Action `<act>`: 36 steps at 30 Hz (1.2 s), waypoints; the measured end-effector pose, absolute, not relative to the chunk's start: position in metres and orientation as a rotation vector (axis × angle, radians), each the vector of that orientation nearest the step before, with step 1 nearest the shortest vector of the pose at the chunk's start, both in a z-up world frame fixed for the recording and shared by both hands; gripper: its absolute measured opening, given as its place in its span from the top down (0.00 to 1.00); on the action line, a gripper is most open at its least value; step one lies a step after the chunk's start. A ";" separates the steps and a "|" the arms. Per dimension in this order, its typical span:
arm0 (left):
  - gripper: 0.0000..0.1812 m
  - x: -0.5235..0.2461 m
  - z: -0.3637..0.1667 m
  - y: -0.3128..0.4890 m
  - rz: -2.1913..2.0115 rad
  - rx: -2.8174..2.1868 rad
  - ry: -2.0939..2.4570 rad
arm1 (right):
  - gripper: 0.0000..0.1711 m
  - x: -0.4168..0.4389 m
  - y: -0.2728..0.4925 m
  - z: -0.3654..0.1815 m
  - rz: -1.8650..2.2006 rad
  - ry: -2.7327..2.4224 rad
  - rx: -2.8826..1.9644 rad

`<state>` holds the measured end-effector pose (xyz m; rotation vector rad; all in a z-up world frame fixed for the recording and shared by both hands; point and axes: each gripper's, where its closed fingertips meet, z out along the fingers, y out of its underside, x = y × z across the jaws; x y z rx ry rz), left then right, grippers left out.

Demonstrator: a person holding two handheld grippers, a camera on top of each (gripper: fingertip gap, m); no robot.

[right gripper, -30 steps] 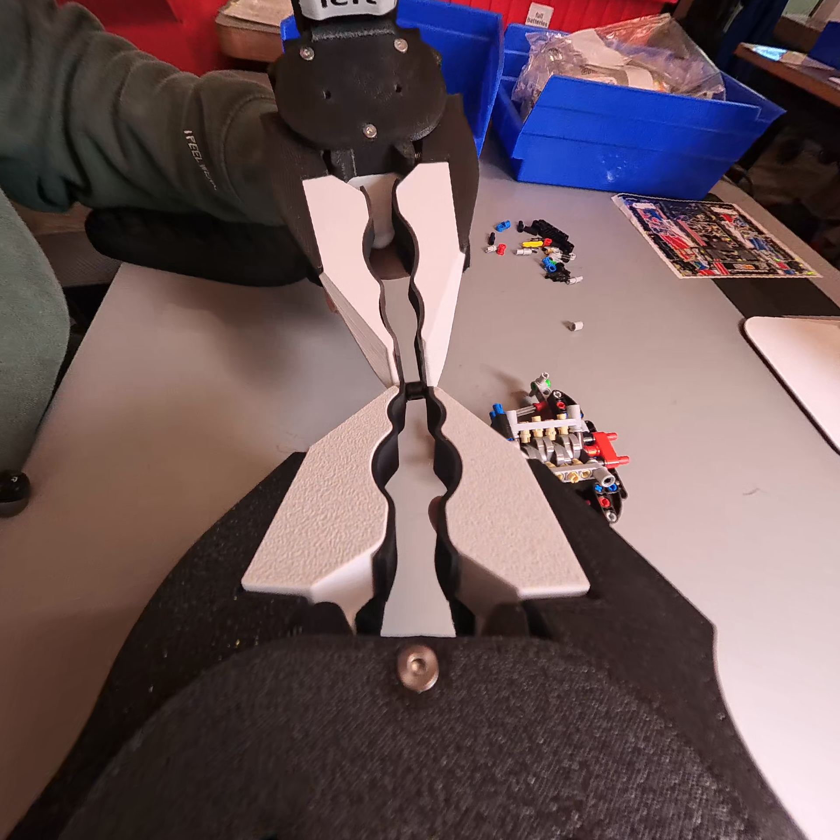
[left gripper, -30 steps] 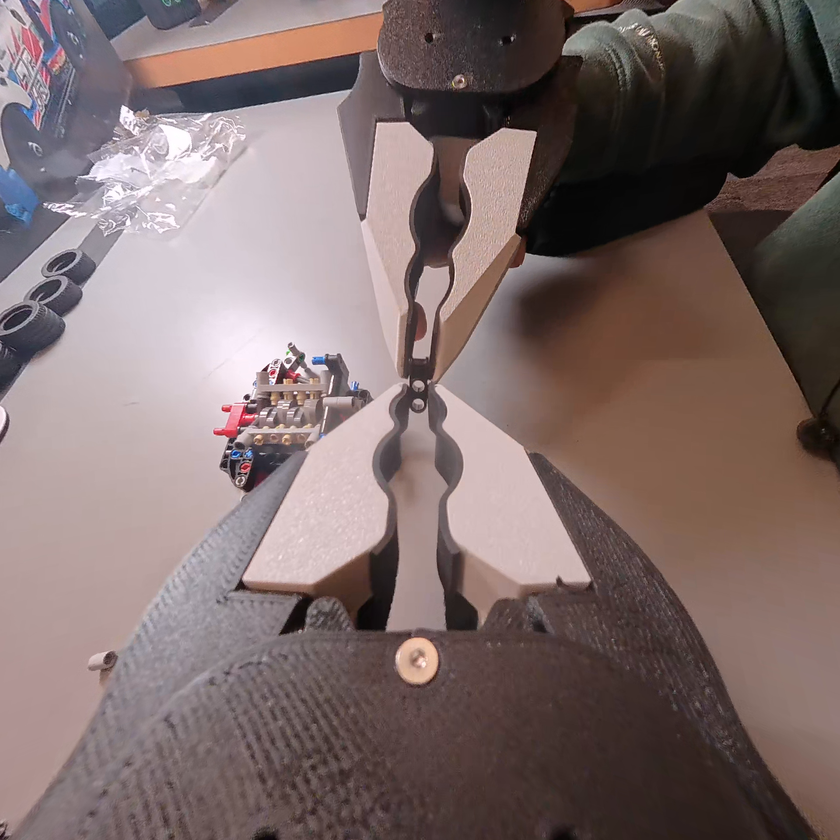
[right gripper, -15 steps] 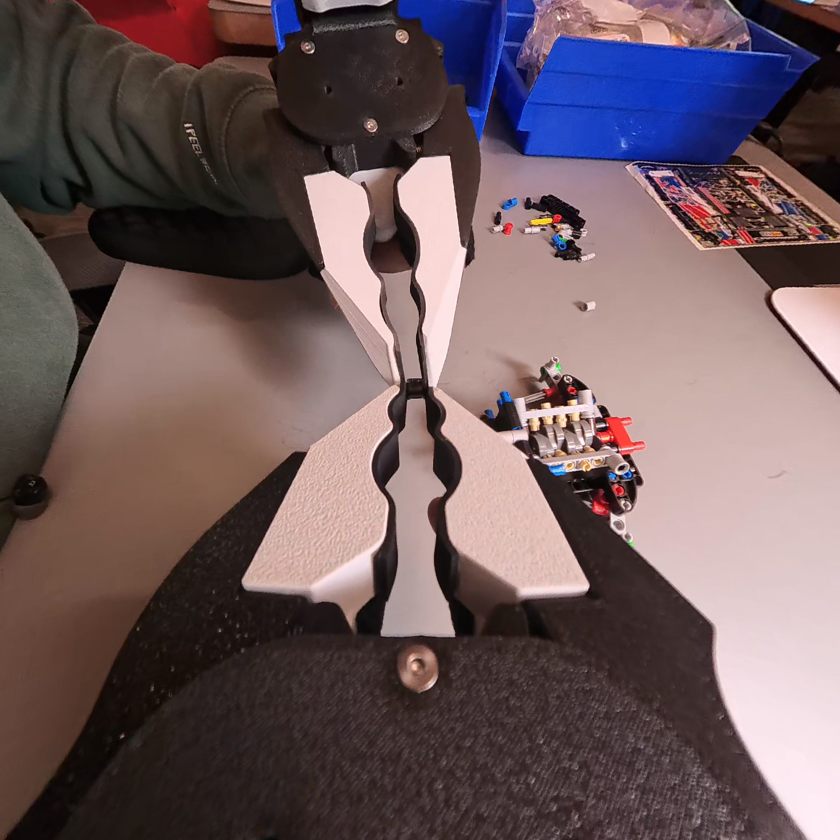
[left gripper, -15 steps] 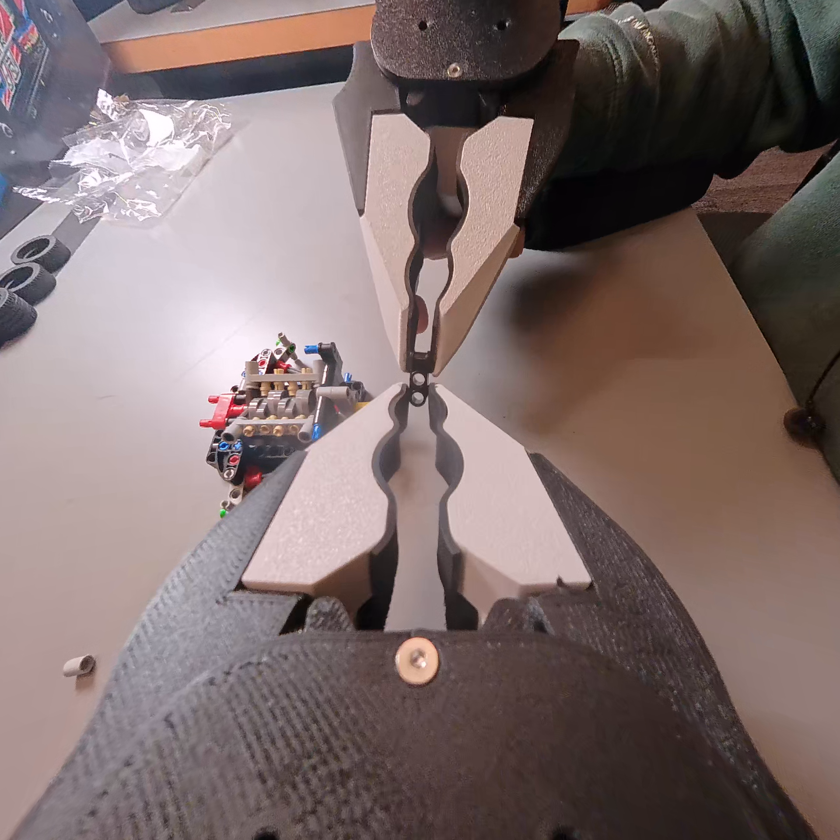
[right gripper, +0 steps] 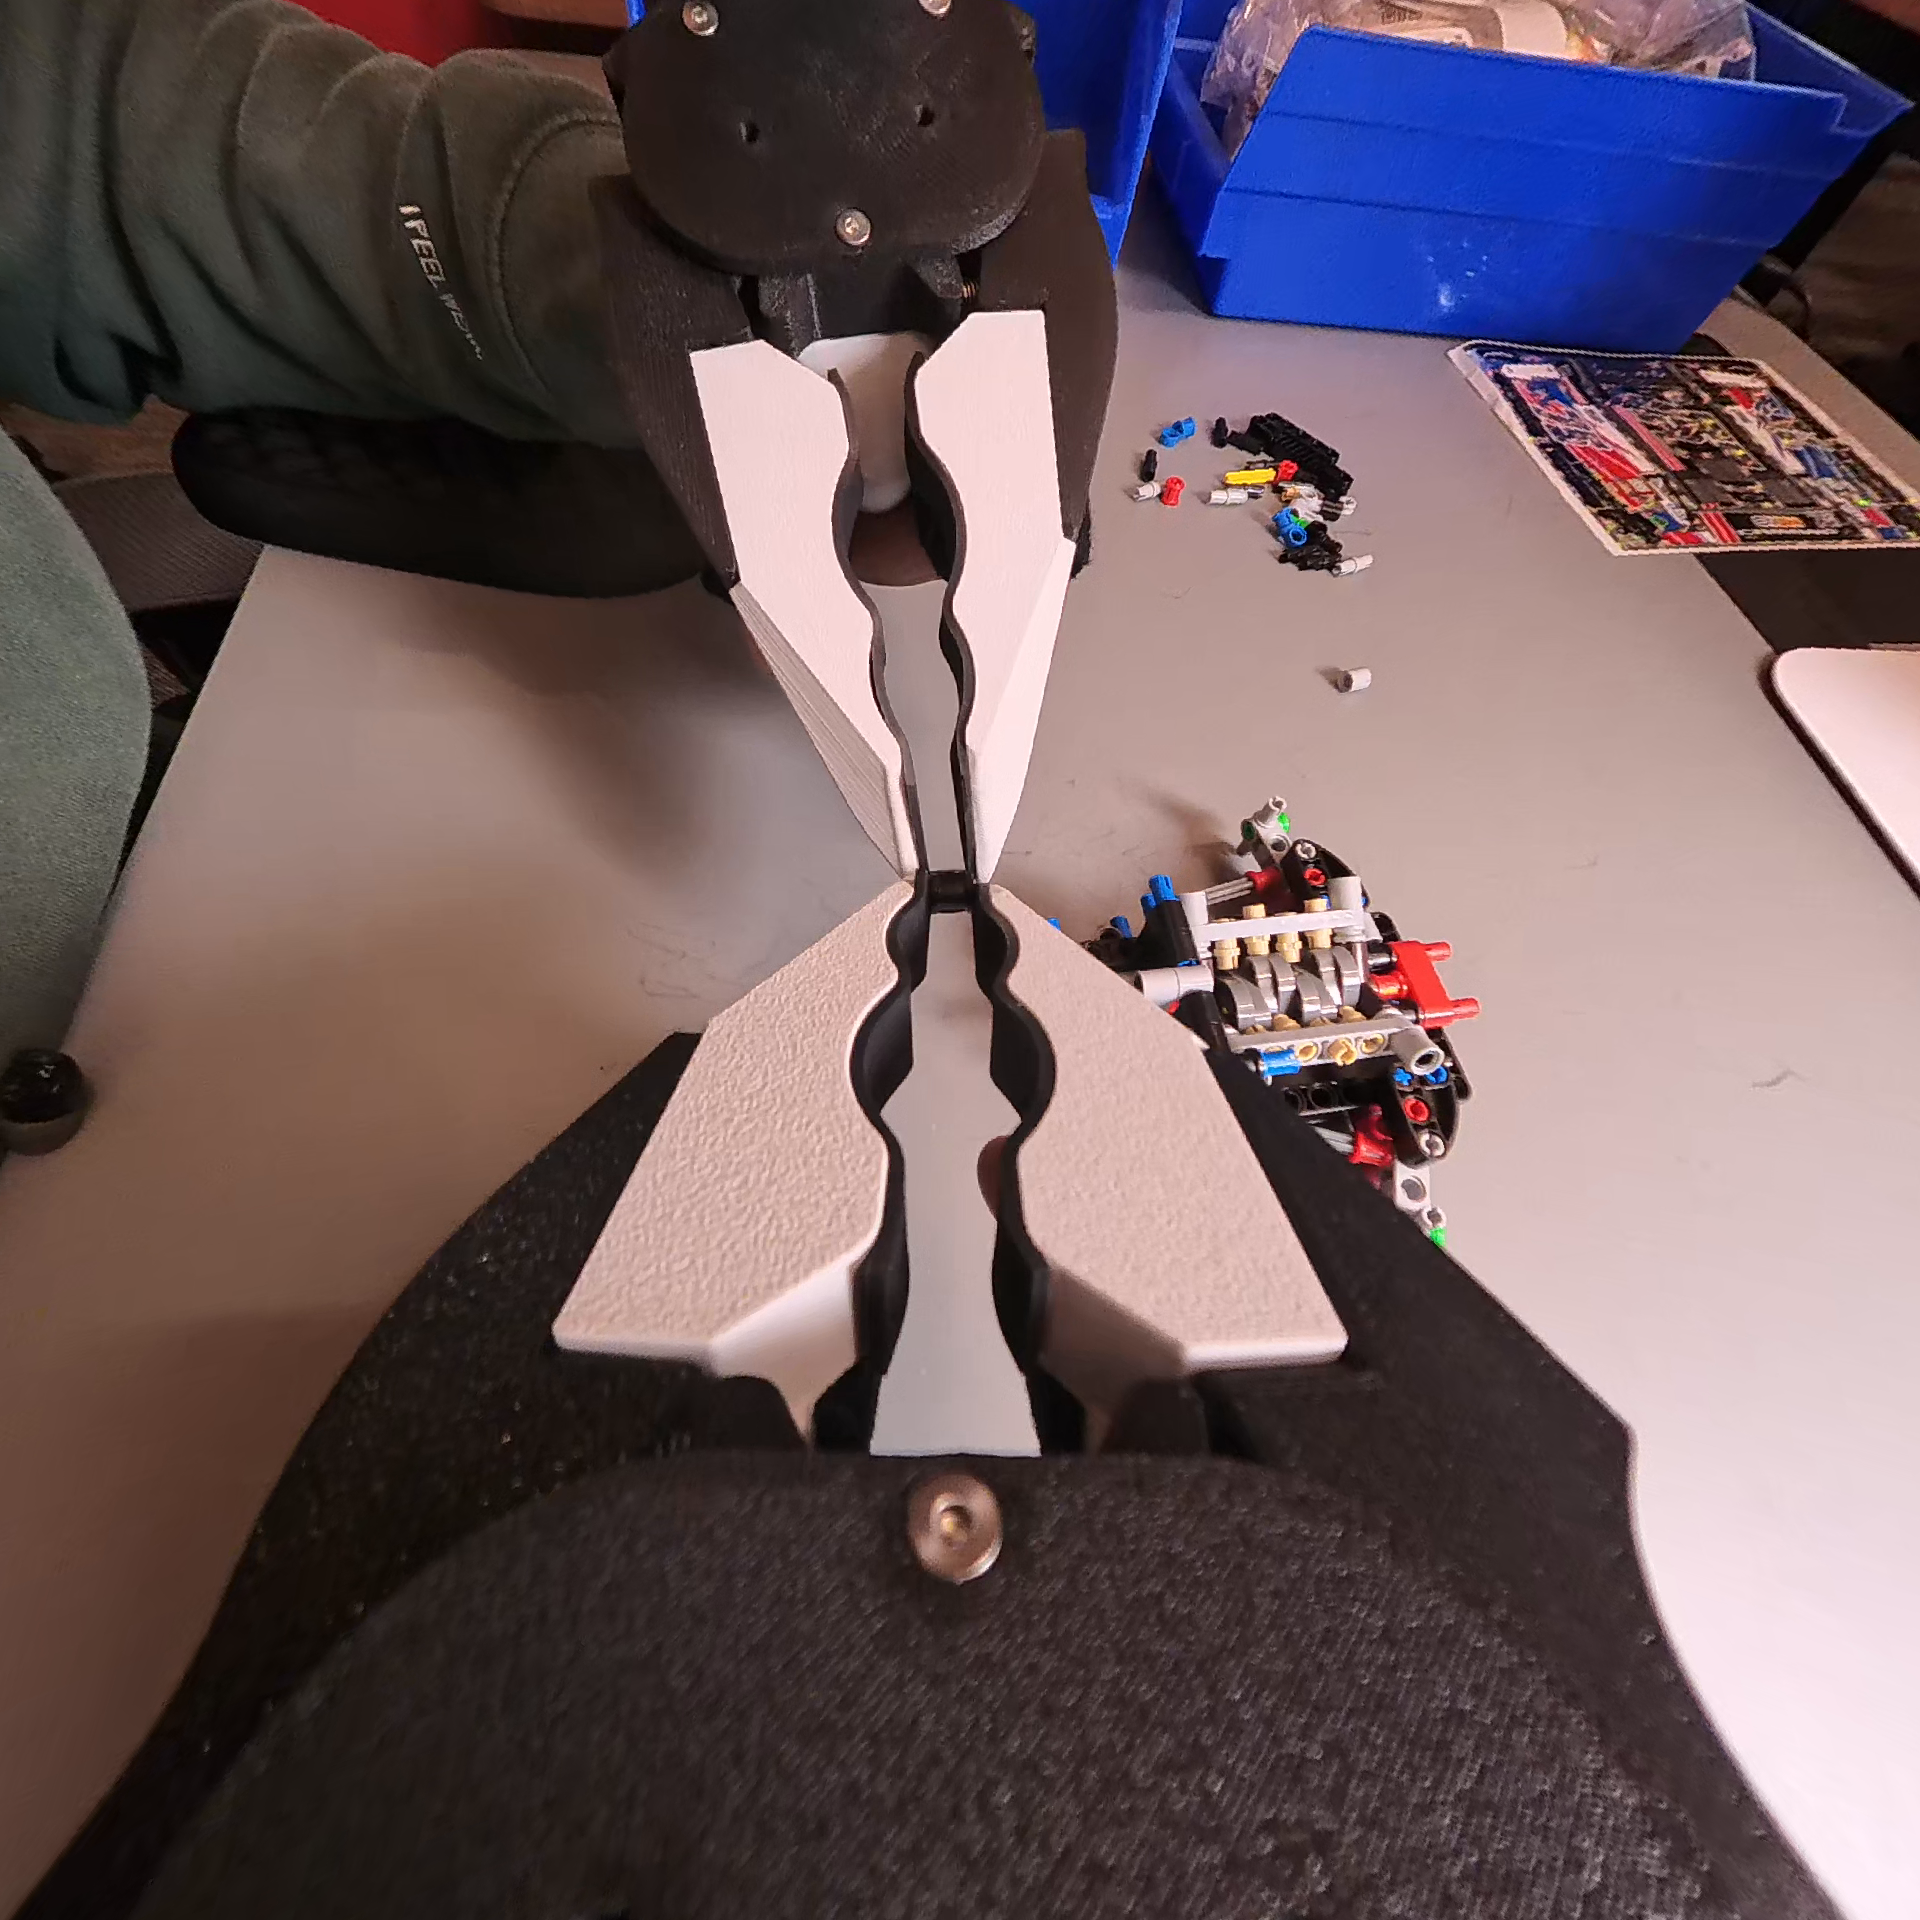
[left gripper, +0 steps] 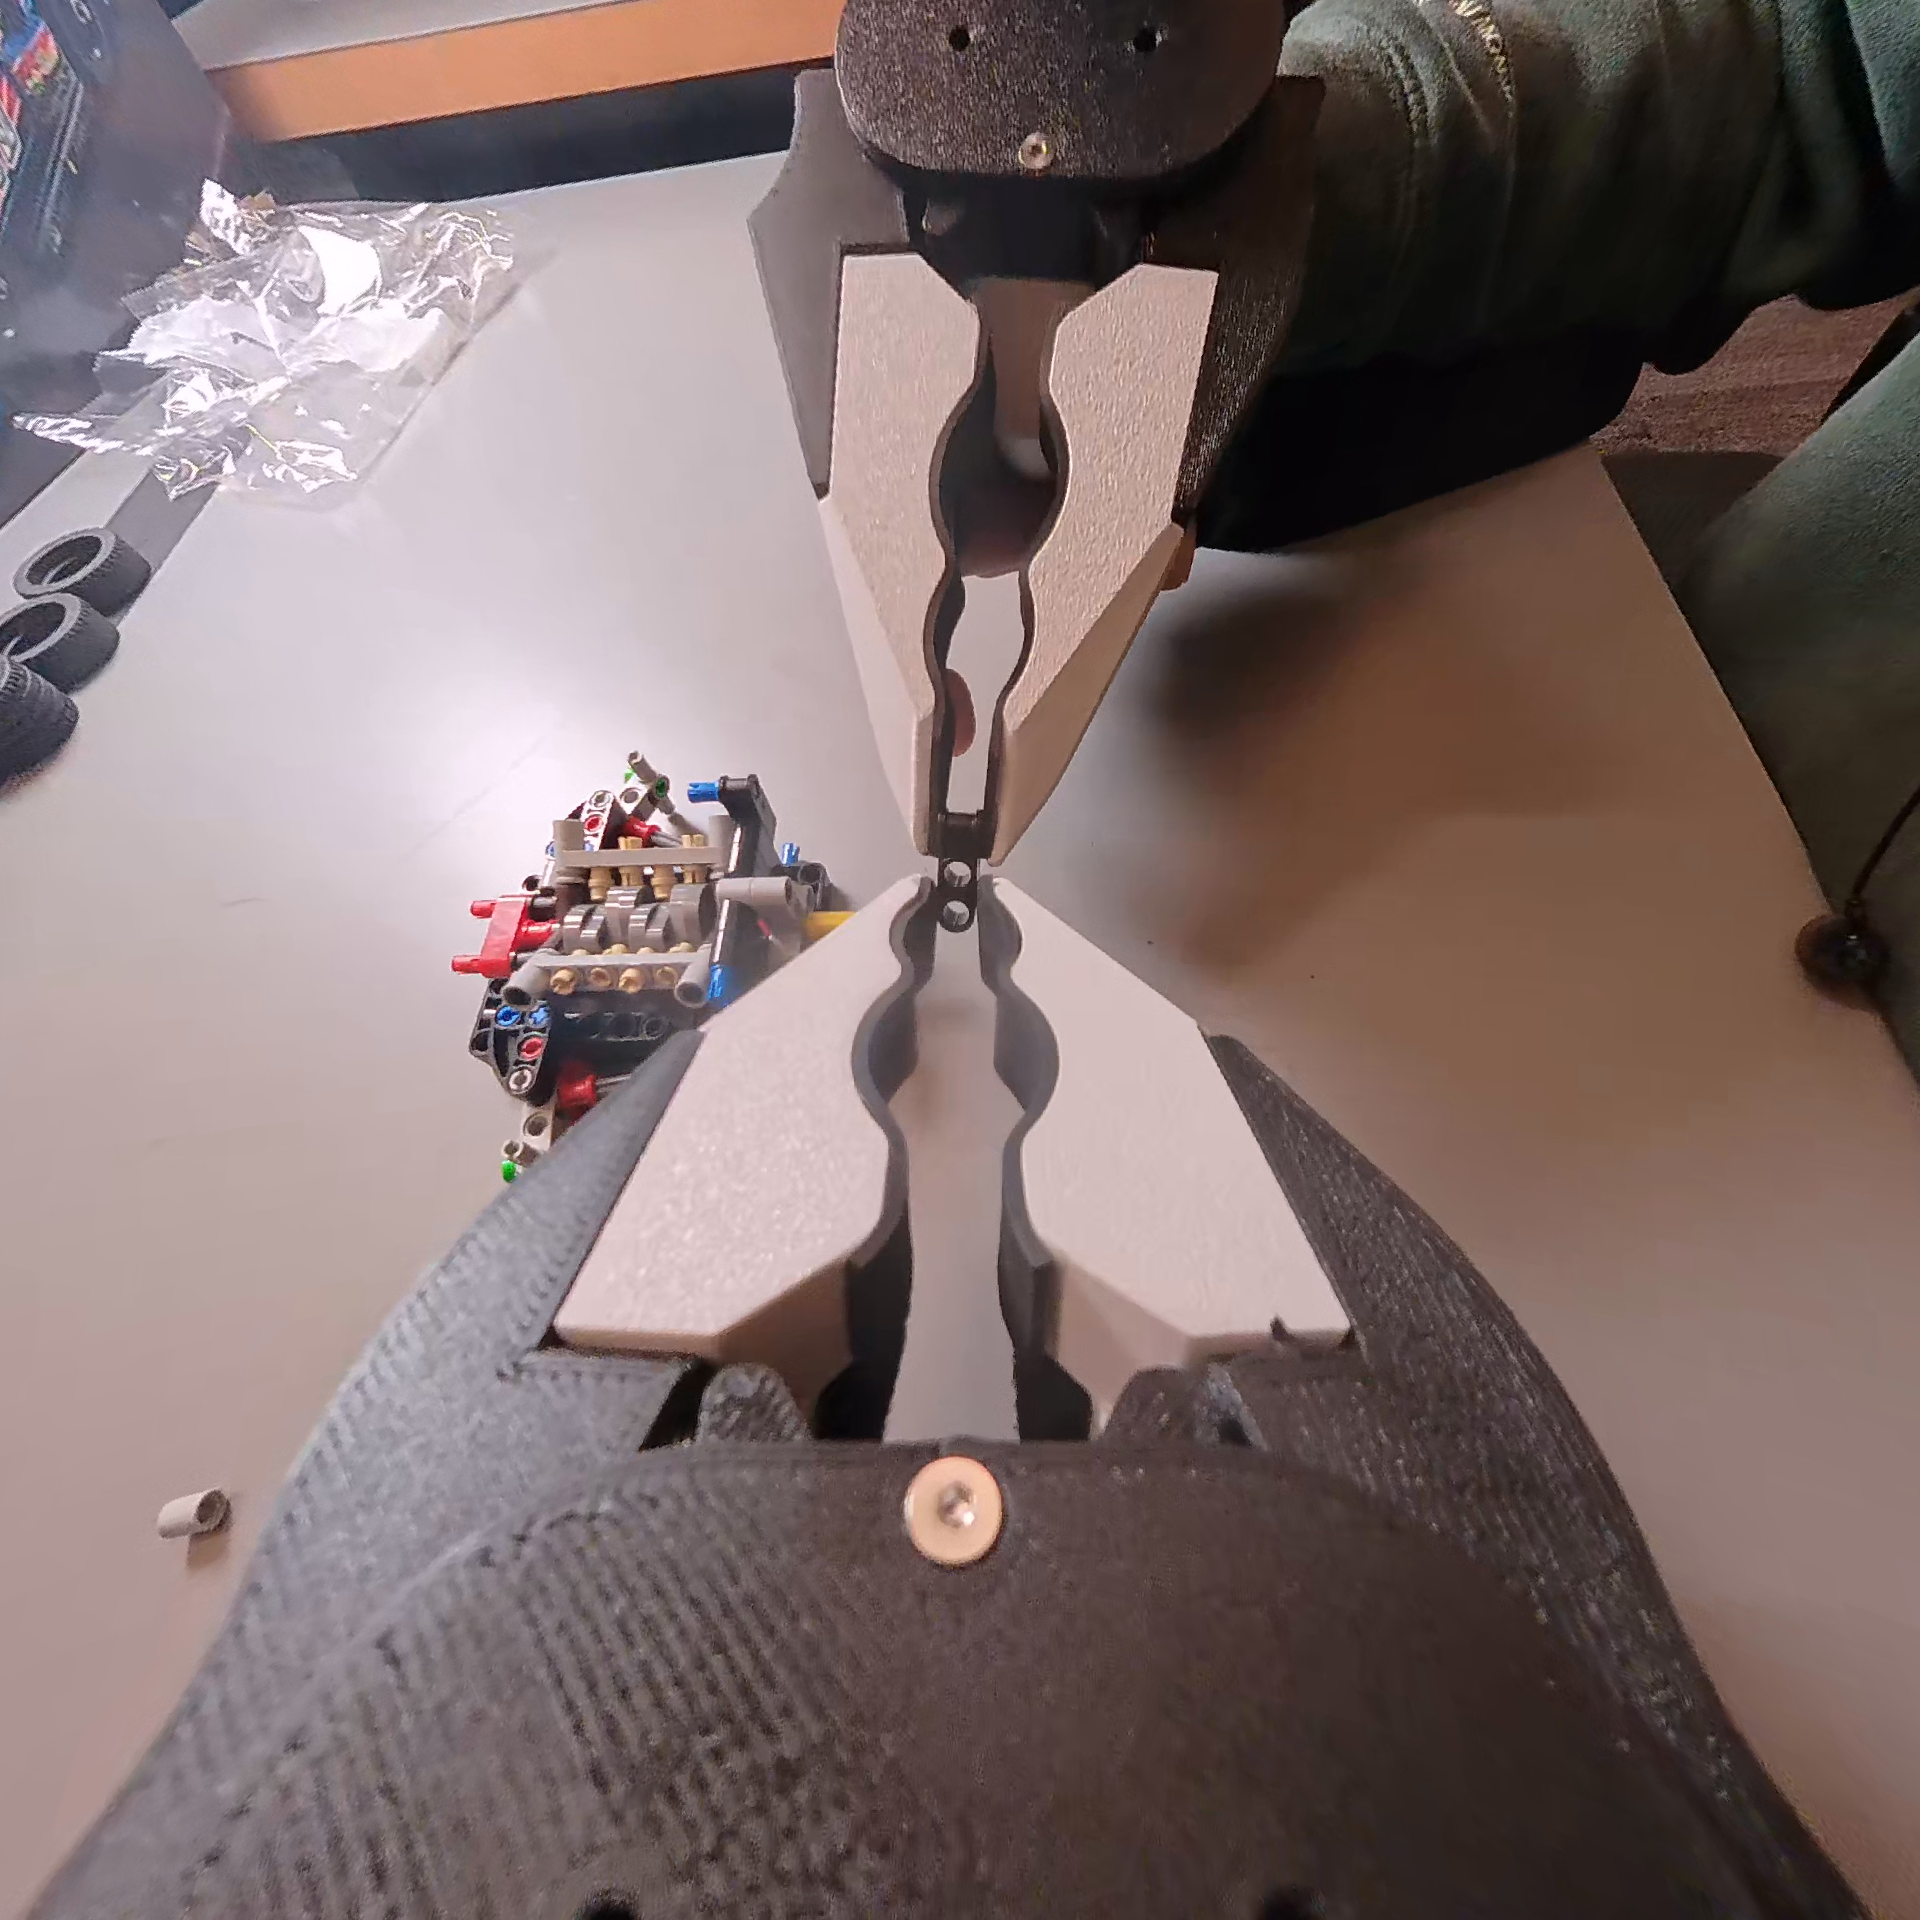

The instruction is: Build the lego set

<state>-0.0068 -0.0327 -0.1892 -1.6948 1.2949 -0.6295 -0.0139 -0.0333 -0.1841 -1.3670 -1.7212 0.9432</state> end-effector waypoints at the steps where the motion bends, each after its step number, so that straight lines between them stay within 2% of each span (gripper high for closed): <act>1: 0.97 -0.007 -0.189 -0.033 -0.628 -1.694 1.296 | 0.96 -0.014 -0.033 -0.183 0.942 -1.718 -1.364; 10: 0.97 -0.007 -0.170 -0.026 -0.734 -1.632 1.159 | 0.96 -0.015 -0.026 -0.163 1.008 -1.589 -1.331; 13: 0.97 -0.021 -0.160 -0.015 -0.772 -1.624 1.060 | 0.88 -0.011 -0.012 -0.161 0.975 -1.540 -1.365; 18: 0.97 -0.055 -0.171 0.009 -0.859 -1.699 0.901 | 0.83 0.005 0.027 -0.198 0.723 -1.591 -1.485; 28: 0.97 -0.042 -0.198 0.014 -0.859 -1.804 0.966 | 0.84 -0.001 0.037 -0.224 0.633 -1.663 -1.510; 33: 0.97 -0.041 -0.207 0.016 -0.812 -1.852 0.990 | 0.91 -0.004 0.037 -0.226 0.678 -1.669 -1.517; 36: 0.97 -0.040 -0.207 0.016 -0.804 -1.849 1.005 | 0.92 -0.004 0.037 -0.227 0.700 -1.666 -1.523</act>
